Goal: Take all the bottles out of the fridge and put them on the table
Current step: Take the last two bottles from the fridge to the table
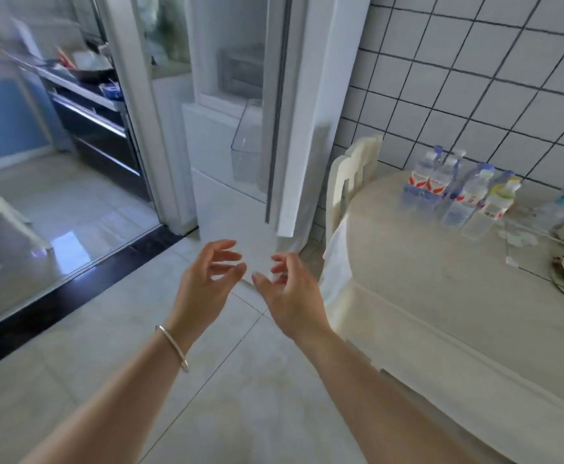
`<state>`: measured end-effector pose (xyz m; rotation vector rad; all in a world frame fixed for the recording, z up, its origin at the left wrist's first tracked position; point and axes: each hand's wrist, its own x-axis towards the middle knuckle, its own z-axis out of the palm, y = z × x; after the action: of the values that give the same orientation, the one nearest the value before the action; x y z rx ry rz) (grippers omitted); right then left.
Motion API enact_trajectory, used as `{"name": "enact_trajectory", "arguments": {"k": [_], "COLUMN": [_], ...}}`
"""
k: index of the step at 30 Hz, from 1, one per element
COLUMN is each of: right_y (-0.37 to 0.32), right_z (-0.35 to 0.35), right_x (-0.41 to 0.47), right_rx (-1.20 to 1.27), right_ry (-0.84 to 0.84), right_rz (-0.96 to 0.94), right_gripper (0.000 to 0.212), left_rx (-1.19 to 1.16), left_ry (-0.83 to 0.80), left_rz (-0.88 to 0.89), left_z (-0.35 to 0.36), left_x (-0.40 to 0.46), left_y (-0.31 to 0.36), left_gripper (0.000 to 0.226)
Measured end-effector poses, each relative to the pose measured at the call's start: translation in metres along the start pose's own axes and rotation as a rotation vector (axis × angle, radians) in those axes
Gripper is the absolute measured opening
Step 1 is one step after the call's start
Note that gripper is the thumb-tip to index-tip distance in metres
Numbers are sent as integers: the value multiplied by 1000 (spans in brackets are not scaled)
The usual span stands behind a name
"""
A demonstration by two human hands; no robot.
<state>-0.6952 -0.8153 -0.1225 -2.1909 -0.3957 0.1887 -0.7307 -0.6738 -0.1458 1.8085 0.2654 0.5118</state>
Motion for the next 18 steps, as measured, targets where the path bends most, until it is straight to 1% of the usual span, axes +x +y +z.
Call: {"name": "enact_trajectory", "arguments": {"k": [3,7,12,18], "right_y": [-26,-57,-103,-162], "right_z": [36,77,118,138], "right_x": [18,67,163,283], "right_rx": [-75,-53,-17,28], "right_ry": [-63,-96,-105,-76], "right_rz": [-80,-113,-126,-90], "right_gripper": [47,46,45,44], "left_rx": [-15,-41,-60,8], "left_ry": [68,124,185,202], "left_rz": [-36,-69,-95,-73], "left_z": [-40,-81,-124,-159], "left_x": [20,71,163,283], "left_y": [-19,-41,-62,-59], "left_gripper": [37,34,28,25]}}
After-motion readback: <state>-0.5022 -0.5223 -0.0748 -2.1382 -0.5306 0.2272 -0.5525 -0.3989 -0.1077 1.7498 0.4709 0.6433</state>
